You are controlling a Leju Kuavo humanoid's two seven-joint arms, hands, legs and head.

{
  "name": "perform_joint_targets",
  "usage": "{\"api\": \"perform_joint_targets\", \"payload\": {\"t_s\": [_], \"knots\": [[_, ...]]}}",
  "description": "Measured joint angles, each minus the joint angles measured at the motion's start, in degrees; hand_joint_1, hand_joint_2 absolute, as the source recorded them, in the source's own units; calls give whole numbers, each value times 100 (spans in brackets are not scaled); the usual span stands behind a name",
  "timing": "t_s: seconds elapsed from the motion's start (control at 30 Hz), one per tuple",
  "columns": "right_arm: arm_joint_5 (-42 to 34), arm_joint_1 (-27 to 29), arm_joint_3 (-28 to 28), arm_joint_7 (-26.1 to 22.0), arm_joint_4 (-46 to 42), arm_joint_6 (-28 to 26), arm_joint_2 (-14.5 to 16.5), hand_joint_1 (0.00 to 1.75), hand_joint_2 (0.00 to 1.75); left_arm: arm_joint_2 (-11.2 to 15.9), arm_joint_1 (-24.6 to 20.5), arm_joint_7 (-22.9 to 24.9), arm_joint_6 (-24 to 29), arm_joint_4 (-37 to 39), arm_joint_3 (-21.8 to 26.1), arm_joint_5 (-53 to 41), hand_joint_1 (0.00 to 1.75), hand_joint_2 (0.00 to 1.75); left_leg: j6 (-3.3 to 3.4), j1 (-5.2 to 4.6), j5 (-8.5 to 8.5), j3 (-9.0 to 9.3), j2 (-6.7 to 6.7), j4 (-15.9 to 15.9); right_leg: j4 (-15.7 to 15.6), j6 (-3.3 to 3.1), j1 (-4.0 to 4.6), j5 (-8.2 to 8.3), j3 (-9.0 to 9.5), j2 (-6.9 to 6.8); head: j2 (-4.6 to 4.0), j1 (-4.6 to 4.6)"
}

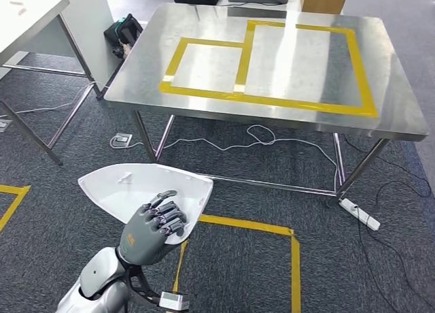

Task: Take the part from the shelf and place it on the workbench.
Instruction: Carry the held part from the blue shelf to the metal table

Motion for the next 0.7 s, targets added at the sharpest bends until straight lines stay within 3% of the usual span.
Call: {"api": "perform_joint_targets", "payload": {"t_s": [0.03,0.1,0.17,0.23,0.3,0.33,0.4,0.47,0.5,0.53,0.6,0.63,0.67,0.7], "knots": [[2,4,2,5,1,3,0,0,0,-2,-3,1,1,11,0,-17,175,175,-42,11,-51,62,-7,6,-394,40,-27,219,172,16,0,10],[3,1,6,8,2,12,4,0,0,-4,-19,8,2,28,0,-58,175,175,-130,7,-141,127,-26,20,-973,15,-60,337,429,69,0,46],[2,-1,9,5,2,18,8,0,0,-7,-33,27,12,45,-1,-104,175,175,-189,-7,-173,149,-37,25,-1093,-114,-60,239,510,99,0,55],[1,11,9,0,0,12,12,0,0,-9,-38,42,39,67,1,-126,175,175,-236,-4,-80,83,25,217,-1096,-218,-63,205,608,87,0,30],[0,22,9,-3,-2,-5,15,0,0,-13,-40,49,79,93,5,-130,175,175,-299,-5,71,-279,164,813,-1138,-288,-68,108,768,59,0,4],[0,29,9,-3,-2,-15,15,0,0,-14,-32,52,98,109,7,-129,175,175,-323,-8,52,-550,224,1176,-1170,-306,-67,48,857,41,0,-7],[1,41,9,1,-2,-33,15,0,0,-14,12,59,120,151,20,-123,175,175,-328,-9,-299,-1050,252,1648,-1243,-319,-66,-87,1080,24,0,-22],[2,48,9,-3,-2,-41,15,0,0,-12,70,68,140,199,53,-112,175,175,-291,-17,-624,-1304,253,1599,-1316,-312,-64,-255,1366,23,0,-29],[4,51,9,-9,-2,-41,15,0,0,-9,97,71,156,222,80,-99,175,175,-261,-27,-586,-1333,255,1390,-1348,-306,-62,-349,1517,22,0,-32],[5,58,9,-19,-2,-43,15,0,0,-4,128,73,173,250,115,-81,175,175,-220,-43,-298,-1328,270,1079,-1386,-297,-60,-452,1657,15,0,-39],[9,70,9,-35,5,-44,15,0,0,10,196,74,213,317,195,-29,175,175,-150,-92,615,-1291,322,382,-1458,-265,-31,-666,1928,6,-1,-66],[14,71,9,-40,7,-45,15,0,0,14,230,74,229,345,235,-6,175,175,-137,-107,947,-1252,339,152,-1543,-247,-13,-769,2092,0,-1,-66],[18,70,10,-45,5,-49,14,0,0,18,249,74,244,368,274,13,175,175,-136,-110,1051,-1200,332,32,-1577,-214,10,-786,2239,-2,-1,-64],[22,60,10,-48,-1,-52,13,0,0,20,253,74,257,379,310,25,175,175,-135,-101,973,-1100,304,18,-1549,-178,23,-744,2339,-4,0,-53]]}}
